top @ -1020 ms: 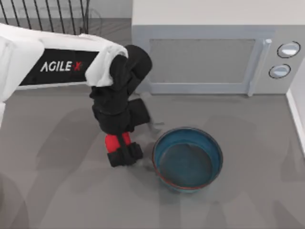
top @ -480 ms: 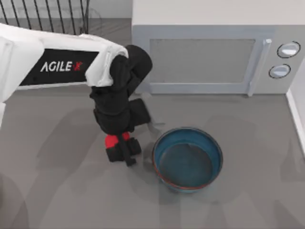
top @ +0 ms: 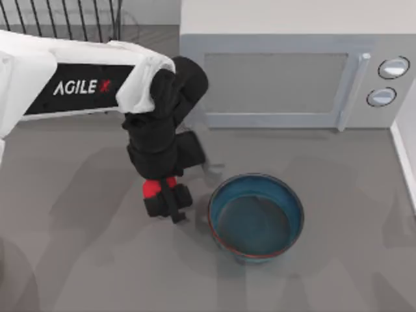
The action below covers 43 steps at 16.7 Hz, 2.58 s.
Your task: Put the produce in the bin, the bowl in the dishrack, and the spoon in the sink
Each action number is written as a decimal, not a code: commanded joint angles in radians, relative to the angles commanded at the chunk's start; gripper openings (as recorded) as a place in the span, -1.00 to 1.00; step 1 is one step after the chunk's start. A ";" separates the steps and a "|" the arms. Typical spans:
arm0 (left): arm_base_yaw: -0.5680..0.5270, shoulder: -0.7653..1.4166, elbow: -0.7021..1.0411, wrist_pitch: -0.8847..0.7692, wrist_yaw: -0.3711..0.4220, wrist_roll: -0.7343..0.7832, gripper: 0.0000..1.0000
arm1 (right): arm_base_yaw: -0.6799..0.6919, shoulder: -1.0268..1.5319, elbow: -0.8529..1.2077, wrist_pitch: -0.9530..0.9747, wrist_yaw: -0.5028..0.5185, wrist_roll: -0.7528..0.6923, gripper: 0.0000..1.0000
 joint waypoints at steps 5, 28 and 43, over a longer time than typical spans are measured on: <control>-0.001 -0.051 0.119 -0.171 0.000 -0.002 -1.00 | 0.000 0.000 0.000 0.000 0.000 0.000 1.00; 0.590 -0.496 -0.070 -0.425 0.023 -0.153 -1.00 | 0.000 0.000 0.000 0.000 0.000 0.000 1.00; 0.971 -0.761 -0.282 -0.468 0.038 -0.253 -1.00 | 0.000 0.000 0.000 0.000 0.000 0.000 1.00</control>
